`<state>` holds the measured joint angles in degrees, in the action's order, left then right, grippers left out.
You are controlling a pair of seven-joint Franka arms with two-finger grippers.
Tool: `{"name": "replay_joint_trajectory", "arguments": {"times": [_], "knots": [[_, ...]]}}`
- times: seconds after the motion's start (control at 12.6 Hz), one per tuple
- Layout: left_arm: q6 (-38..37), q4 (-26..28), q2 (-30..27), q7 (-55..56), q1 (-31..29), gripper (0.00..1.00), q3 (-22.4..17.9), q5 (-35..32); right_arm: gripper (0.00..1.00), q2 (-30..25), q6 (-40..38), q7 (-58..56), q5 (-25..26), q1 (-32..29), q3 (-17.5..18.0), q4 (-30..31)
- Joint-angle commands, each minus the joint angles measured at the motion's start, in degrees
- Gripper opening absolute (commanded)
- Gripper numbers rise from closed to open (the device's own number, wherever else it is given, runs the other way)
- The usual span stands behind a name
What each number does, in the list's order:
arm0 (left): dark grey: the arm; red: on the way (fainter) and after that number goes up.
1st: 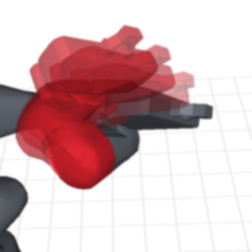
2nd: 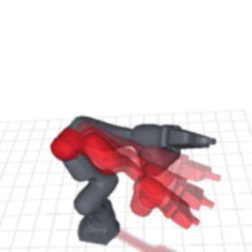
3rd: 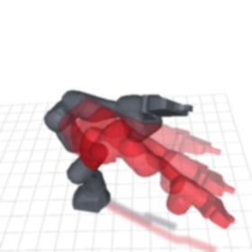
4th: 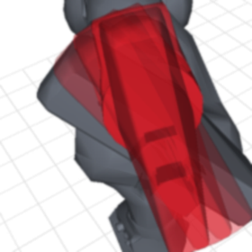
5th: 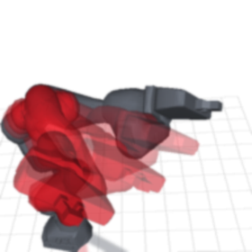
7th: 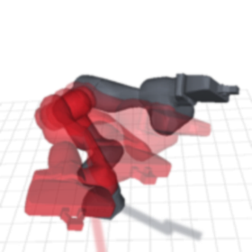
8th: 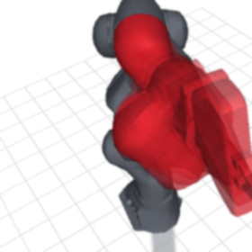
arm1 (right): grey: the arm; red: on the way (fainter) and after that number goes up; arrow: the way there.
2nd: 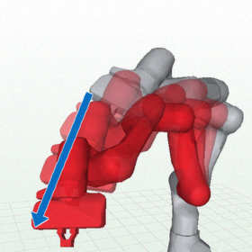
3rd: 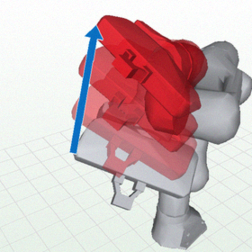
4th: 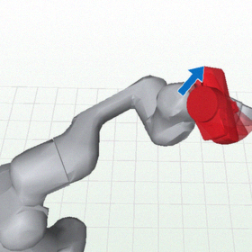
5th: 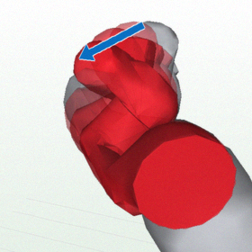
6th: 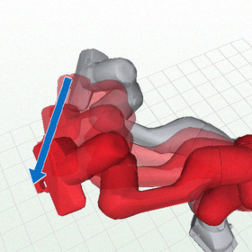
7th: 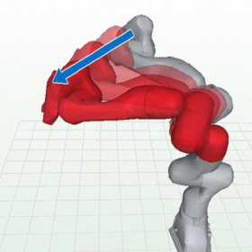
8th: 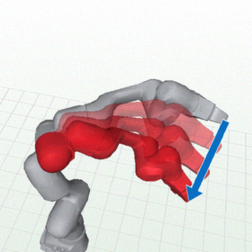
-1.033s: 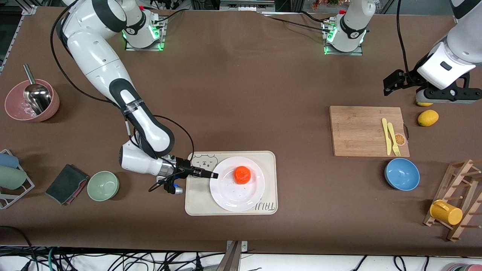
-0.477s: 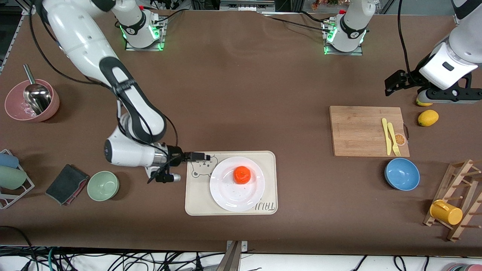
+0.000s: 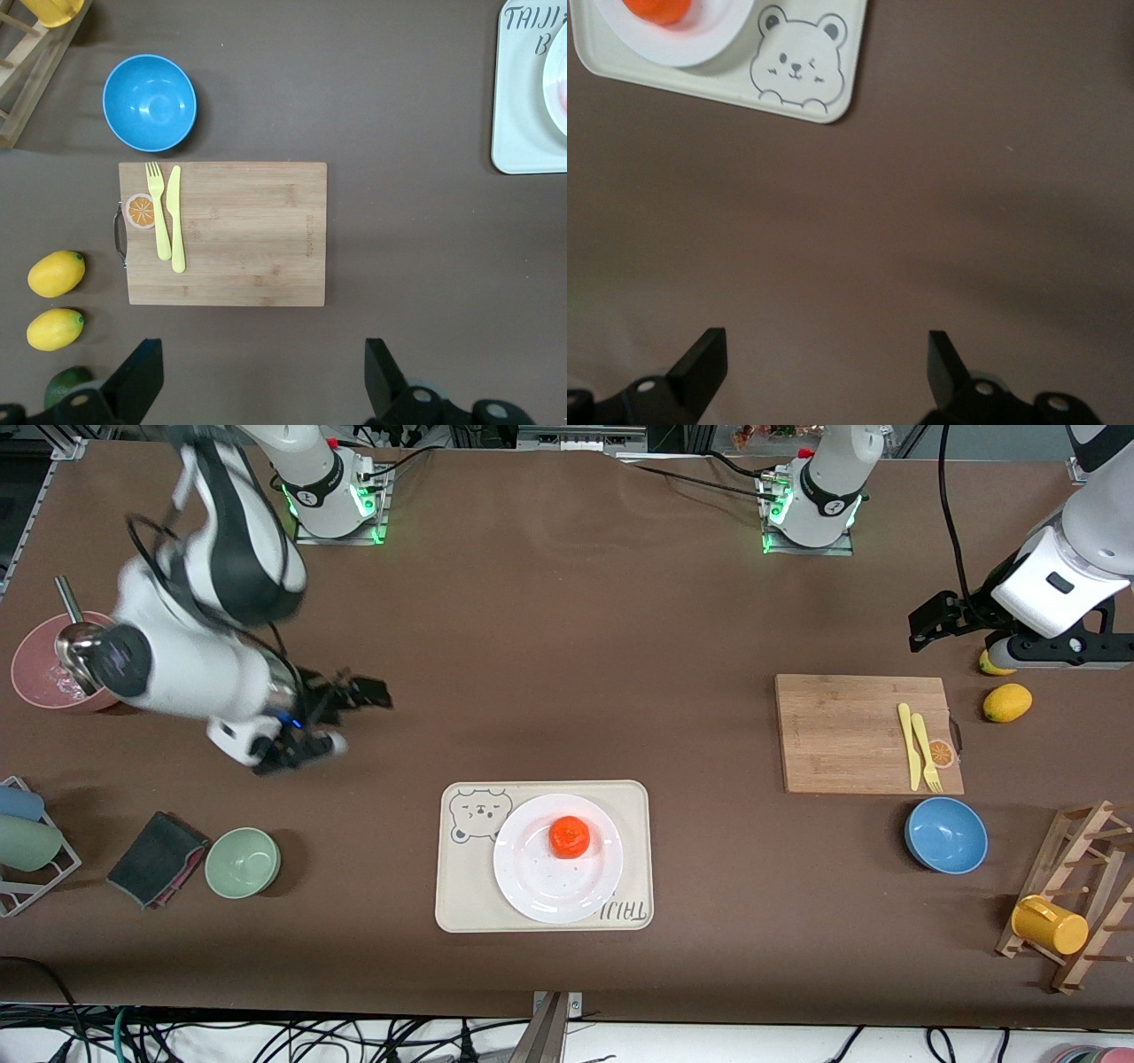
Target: Place orange and plate with both arms
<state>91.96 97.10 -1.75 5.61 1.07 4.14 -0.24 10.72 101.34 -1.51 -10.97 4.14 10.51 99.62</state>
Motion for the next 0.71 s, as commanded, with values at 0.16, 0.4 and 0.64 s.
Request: {"name": "replay_joint_trajectory", "arguments": {"times": [0.16, 0.4, 0.64], "knots": [[-1.0, -1.1, 0.3, -1.3, -0.4, 1.00, 0.0, 1.6, 1.00, -16.2, -8.4, 2.5, 7.4, 0.2, -3.0, 4.0], [-1.0, -1.2, 0.3, -1.4, -0.4, 1.00, 0.0, 1.6, 1.00, -17.4, -17.0, 2.7, 11.6, 0.1, -4.3, -0.6], [-1.0, -1.1, 0.3, -1.4, -0.4, 1.00, 0.0, 1.5, 1.00, -17.0, -17.3, 2.6, 11.6, 0.2, -4.5, -1.5]]}}
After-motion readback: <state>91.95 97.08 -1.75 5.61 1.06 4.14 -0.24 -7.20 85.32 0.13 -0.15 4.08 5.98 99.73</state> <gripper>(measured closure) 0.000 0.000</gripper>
